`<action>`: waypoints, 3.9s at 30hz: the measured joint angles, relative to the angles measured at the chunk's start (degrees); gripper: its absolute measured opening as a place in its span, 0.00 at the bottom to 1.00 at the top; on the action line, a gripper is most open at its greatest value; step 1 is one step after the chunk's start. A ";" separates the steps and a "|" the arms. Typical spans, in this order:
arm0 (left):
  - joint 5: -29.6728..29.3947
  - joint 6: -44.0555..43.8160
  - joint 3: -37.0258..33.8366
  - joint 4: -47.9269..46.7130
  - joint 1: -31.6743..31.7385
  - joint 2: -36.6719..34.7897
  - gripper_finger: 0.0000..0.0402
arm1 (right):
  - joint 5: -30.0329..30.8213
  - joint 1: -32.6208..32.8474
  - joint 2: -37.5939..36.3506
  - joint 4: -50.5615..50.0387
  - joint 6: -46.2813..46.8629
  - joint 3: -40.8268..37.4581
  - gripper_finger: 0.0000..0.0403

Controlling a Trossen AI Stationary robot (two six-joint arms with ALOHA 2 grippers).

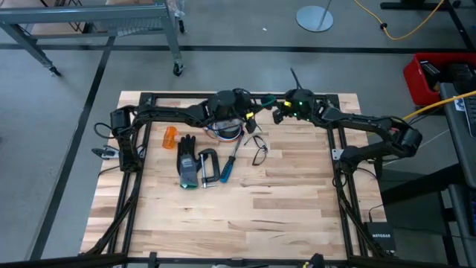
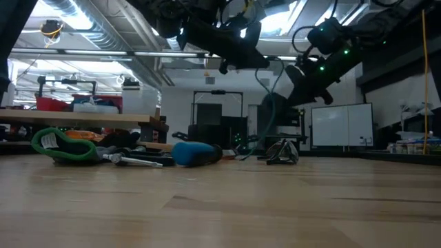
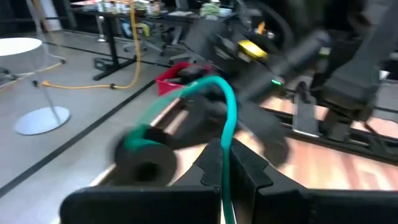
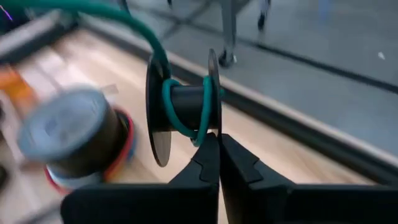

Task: Coil cords
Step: Coil the wire in the cable spool

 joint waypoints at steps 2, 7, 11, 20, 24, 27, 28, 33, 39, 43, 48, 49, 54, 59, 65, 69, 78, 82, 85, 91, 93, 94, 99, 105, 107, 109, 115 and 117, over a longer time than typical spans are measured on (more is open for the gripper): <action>0.06 0.00 0.00 -0.38 -0.83 0.00 0.00 | -0.15 0.00 0.35 4.22 1.06 0.00 0.00; 0.01 0.00 0.00 -3.66 -1.78 0.00 0.00 | -4.46 0.00 0.35 13.55 3.25 0.00 0.00; -0.14 0.00 0.00 -7.79 -1.83 0.02 0.00 | -8.61 0.00 0.32 18.34 3.43 0.40 0.00; -3.56 0.00 0.00 -18.34 -1.78 0.07 0.00 | -16.65 -2.97 -3.34 17.59 3.38 2.19 0.00; -4.67 0.00 0.00 -20.65 -1.74 0.07 0.00 | -21.76 -5.97 -6.51 13.99 3.26 2.19 0.00; -4.65 0.00 0.02 -21.45 -1.74 0.07 0.00 | -27.12 -8.57 -8.96 10.00 2.88 2.19 0.00; -4.74 0.00 0.05 -21.64 -1.74 0.07 0.00 | -29.10 -9.47 -9.67 8.68 2.87 2.19 0.00; -5.47 0.83 0.11 -22.20 -1.16 0.07 0.00 | -37.24 -13.48 -13.11 0.73 1.05 2.19 0.00; -5.43 1.55 -0.03 -22.67 0.02 0.09 0.00 | -43.13 -14.69 -14.91 -10.77 -6.02 2.25 0.00; -5.46 1.55 -0.04 -22.42 0.88 0.11 0.00 | -42.55 -14.66 -14.87 -18.87 -11.04 2.25 0.00; -5.28 1.55 -0.07 -19.58 1.79 0.13 0.00 | -39.35 -14.62 -14.84 -25.35 -14.20 2.25 0.00; -5.27 1.55 -0.07 -18.42 1.95 0.13 0.00 | -39.05 -14.64 -14.84 -26.09 -14.88 2.25 0.00; -4.97 1.54 -0.07 -12.66 2.46 0.13 0.00 | -36.92 -12.50 -14.83 -25.88 -15.64 1.16 0.00; -4.64 -0.25 -0.07 -11.56 2.44 0.13 0.00 | -27.65 -6.28 -14.14 -23.91 -18.21 0.52 0.00; -4.80 -5.19 -0.07 -11.60 2.44 0.13 0.00 | -10.21 1.36 -11.36 -18.69 -18.38 0.46 0.00; -2.42 -8.18 -0.07 -11.28 2.43 0.13 0.00 | 0.23 5.33 -8.45 -14.40 -17.95 0.42 0.00; -1.81 -10.49 -0.04 -8.21 0.94 0.13 0.00 | 5.02 8.43 -0.77 -2.69 -10.81 0.42 0.00; -1.81 -10.71 -0.04 -8.25 0.34 0.13 0.00 | 3.72 8.44 1.86 2.35 -7.43 0.42 0.00; -1.78 -10.67 -0.04 -8.28 0.12 0.13 0.00 | 1.79 8.41 2.89 5.81 -5.88 0.42 0.00; -1.58 -10.51 -0.02 -8.25 0.34 0.13 0.00 | -2.00 9.58 4.25 7.26 -5.71 1.60 0.00; -1.45 -10.51 -0.02 -8.38 0.53 0.13 0.00 | -1.82 10.42 4.81 7.25 -5.63 1.92 0.00; -1.47 -10.53 -0.02 -8.41 0.51 0.13 0.00 | -1.33 10.73 4.95 7.28 -5.62 2.07 0.00; -1.77 -10.12 0.00 -8.12 -0.13 0.11 0.00 | 0.62 11.26 5.35 10.36 -3.89 2.14 0.00; -2.38 -6.95 0.00 -8.59 -1.57 0.09 0.01 | 2.47 10.06 5.31 14.77 -2.94 2.19 0.00; -2.53 -5.72 0.00 -8.65 -1.72 0.09 0.01 | 0.96 9.24 5.22 16.49 -2.17 2.19 0.00; -2.75 -4.91 0.00 -9.08 -1.82 0.09 0.01 | -1.59 8.34 5.14 17.72 -1.37 2.19 0.00; -3.16 -0.49 0.02 -8.98 -1.87 0.07 0.03 | -6.11 7.00 3.86 18.64 0.11 2.19 0.00; -3.10 1.58 0.02 -9.09 -1.99 0.07 0.06 | -6.26 7.06 3.47 18.92 0.11 2.19 0.00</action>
